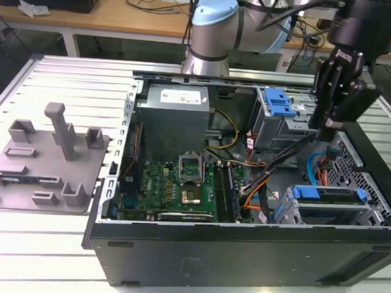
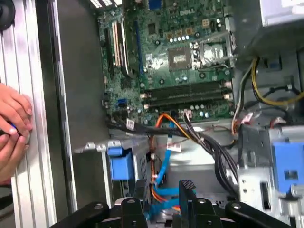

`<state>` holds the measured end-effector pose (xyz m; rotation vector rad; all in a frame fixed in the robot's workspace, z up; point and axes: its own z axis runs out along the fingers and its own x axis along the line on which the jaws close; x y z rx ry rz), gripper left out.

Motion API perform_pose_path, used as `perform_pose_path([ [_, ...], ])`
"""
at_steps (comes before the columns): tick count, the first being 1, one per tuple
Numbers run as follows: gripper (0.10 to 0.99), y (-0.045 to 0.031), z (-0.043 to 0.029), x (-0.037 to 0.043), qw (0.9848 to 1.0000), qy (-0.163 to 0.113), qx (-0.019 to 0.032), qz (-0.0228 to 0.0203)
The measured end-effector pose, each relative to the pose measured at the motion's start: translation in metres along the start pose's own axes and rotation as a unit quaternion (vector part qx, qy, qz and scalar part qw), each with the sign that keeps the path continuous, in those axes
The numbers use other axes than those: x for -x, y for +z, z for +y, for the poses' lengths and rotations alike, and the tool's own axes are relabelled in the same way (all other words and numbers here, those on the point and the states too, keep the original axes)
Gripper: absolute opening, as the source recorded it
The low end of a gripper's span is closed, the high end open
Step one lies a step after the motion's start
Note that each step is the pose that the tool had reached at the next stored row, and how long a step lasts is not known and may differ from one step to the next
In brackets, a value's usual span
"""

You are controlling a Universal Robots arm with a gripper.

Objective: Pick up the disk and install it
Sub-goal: 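Insert the first disk wire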

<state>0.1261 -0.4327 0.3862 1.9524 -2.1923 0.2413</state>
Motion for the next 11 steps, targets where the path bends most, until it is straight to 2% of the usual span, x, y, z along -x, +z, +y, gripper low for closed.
perform_pose_path([
  [2,0.416,0.0006,-0.0293,0.0049,1.0,-0.002,0.0083,0.001],
  [3,0.416,0.0003,-0.0453,0.0146,0.9996,-0.001,0.0075,0.0279],
  [4,0.416,-0.0001,-0.045,0.0165,0.9991,0.0,0.0056,0.0414],
  [5,0.416,-0.0005,-0.0447,0.0187,0.9983,0.001,0.0022,0.0582],
  [6,0.416,-0.0005,-0.0446,0.0202,0.9982,0.003,-0.0005,0.0604],
  [8,0.416,-0.0003,-0.0443,0.0228,0.9981,0.014,-0.0074,0.0592],
  [11,0.416,-0.0002,-0.0441,0.0241,0.9979,0.025,-0.0102,0.0584],
])
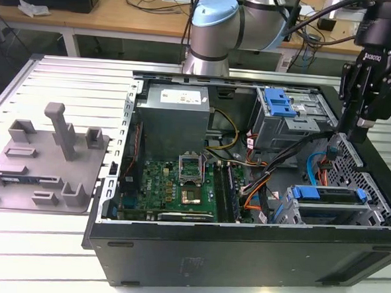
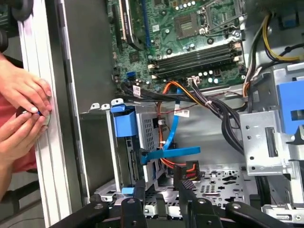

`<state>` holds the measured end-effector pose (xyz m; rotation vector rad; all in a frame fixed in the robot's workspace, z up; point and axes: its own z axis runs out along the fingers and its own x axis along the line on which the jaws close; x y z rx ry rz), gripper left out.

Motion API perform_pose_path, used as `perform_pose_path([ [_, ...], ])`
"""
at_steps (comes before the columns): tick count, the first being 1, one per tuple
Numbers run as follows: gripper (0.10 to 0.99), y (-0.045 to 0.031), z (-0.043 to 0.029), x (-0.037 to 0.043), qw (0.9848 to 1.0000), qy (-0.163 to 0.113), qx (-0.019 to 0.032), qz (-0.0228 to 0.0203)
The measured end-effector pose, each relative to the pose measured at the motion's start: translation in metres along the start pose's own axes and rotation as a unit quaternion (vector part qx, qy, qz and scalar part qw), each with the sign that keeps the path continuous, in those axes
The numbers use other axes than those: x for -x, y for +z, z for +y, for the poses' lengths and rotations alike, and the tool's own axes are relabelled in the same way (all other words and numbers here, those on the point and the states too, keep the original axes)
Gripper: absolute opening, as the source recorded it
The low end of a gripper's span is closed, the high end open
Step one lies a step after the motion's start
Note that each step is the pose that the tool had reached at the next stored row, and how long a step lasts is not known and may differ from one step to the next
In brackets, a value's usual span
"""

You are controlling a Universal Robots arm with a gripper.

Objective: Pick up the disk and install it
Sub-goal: 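Insert the first disk wire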

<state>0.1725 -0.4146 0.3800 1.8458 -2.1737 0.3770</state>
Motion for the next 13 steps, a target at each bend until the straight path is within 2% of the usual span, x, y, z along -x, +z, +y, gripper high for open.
perform_pose_path([
  [1,0.416,0.0002,0.0001,0.0005,1.0,0.005,-0.0006,-0.0002],
  [2,0.416,0.0004,0.0027,0.0042,1.0,0.006,-0.0015,0.0025],
  [3,0.416,0.0004,0.0045,0.0074,0.9999,0.004,-0.0036,0.0095],
  [4,0.416,0.0006,0.0057,0.0102,0.9999,0.002,-0.0049,0.0127],
  [5,0.416,0.0007,0.0069,0.0151,0.9999,0.001,-0.0059,0.0137],
  [6,0.416,0.0004,0.0088,0.0233,0.9999,-0.001,-0.0072,0.0138],
  [8,0.416,-0.0001,0.011,0.0329,0.9999,-0.001,-0.0085,0.0136],
  [9,0.416,0.0007,0.012,0.0357,0.9999,-0.001,-0.0094,0.0136],
  [11,0.416,0.002,0.0124,0.0363,0.9998,0.001,-0.0132,0.0145],
  [13,0.416,0.0032,0.0123,0.0368,0.9998,0.005,-0.0148,0.0154],
])
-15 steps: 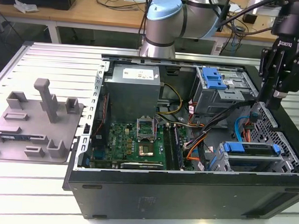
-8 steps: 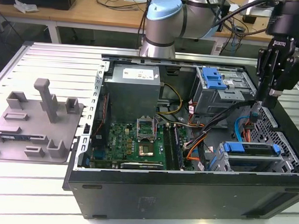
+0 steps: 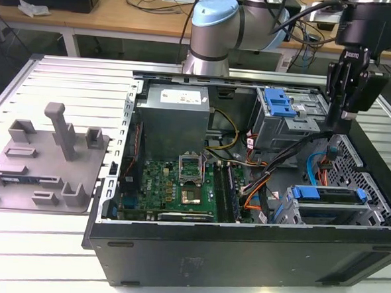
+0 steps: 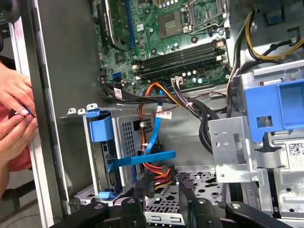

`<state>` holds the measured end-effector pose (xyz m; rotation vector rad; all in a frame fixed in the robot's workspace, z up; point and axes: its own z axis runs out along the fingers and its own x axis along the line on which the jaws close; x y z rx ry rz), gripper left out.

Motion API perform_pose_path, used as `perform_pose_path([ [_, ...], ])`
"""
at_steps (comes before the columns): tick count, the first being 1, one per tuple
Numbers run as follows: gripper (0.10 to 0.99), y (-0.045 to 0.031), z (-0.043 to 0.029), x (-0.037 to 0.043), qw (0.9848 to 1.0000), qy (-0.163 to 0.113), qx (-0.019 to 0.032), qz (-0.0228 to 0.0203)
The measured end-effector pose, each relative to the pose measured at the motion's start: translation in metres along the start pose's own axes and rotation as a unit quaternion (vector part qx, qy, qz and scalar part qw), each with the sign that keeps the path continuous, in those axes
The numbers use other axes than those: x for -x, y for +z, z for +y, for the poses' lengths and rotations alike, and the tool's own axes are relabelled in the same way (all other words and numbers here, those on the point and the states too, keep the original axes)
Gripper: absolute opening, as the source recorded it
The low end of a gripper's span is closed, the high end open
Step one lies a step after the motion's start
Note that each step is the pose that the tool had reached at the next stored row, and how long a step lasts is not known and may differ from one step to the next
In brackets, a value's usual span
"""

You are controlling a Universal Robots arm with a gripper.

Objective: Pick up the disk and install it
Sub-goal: 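Insert the first disk wire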

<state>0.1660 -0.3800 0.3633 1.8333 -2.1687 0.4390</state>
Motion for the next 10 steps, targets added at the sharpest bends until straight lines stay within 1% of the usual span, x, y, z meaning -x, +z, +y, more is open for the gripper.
perform_pose_path([
  [1,0.416,0.0006,0.0001,0.0002,1.0,0.002,0.0,0.0003],
  [3,0.416,0.0032,0.0004,0.0013,0.9999,0.014,0.0033,0.0012],
  [4,0.416,0.0046,-0.0005,0.0019,0.9999,0.016,0.0039,0.0021],
  [6,0.416,0.0049,-0.0012,0.0022,0.9998,0.017,0.0038,0.004],
  [7,0.416,0.0049,-0.0012,0.0022,0.9998,0.017,0.0034,0.0082],
  [8,0.416,0.0055,-0.0011,0.0024,0.9997,0.016,0.0024,0.0167],
  [9,0.416,0.0065,-0.0011,0.0029,0.9996,0.016,0.0018,0.0222],
  [10,0.416,0.0076,-0.0011,0.0033,0.9996,0.016,0.0018,0.0241],
])
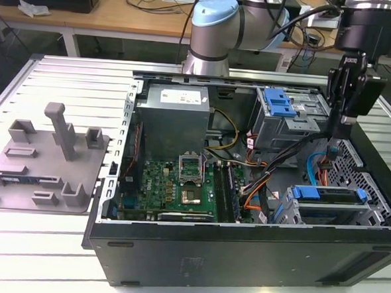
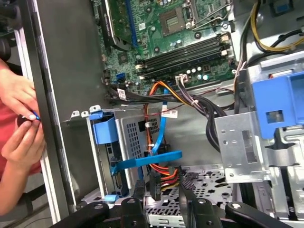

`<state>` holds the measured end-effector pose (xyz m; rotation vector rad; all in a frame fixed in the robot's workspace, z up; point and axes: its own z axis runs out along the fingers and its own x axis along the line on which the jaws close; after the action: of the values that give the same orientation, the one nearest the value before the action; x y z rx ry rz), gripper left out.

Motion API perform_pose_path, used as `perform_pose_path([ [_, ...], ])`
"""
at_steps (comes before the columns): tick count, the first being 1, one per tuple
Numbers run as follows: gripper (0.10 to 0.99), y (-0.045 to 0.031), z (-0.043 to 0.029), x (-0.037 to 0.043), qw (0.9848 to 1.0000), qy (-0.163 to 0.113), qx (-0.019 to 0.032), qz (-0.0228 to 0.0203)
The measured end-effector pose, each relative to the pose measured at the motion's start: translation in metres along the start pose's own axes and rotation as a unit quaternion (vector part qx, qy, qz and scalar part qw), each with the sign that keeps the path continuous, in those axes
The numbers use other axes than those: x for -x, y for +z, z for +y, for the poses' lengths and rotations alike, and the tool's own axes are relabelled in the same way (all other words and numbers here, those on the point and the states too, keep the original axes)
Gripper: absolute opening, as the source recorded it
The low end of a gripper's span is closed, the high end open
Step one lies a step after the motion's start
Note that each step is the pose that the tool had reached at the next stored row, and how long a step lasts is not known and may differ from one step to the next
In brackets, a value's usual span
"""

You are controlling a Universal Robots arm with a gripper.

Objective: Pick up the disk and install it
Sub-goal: 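Insert the first disk wire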

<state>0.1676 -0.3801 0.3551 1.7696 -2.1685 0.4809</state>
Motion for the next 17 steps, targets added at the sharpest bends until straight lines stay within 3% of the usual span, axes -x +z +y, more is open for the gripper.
perform_pose_path([
  [4,0.416,0.0034,0.0002,0.0016,1.0,-0.001,0.0005,0.0068],
  [5,0.416,0.0039,0.0002,0.0019,0.9999,-0.001,0.0006,0.0102],
  [6,0.416,0.0047,0.0002,0.0023,0.9998,-0.002,0.0008,0.0184],
  [7,0.416,0.0053,0.0001,0.0026,0.9998,-0.002,0.0005,0.0211],
  [12,0.416,0.0099,-0.0023,0.0054,0.9996,-0.002,-0.0002,0.0266],
  [17,0.416,0.0109,-0.0026,0.0048,0.9996,-0.002,-0.0004,0.0271],
])
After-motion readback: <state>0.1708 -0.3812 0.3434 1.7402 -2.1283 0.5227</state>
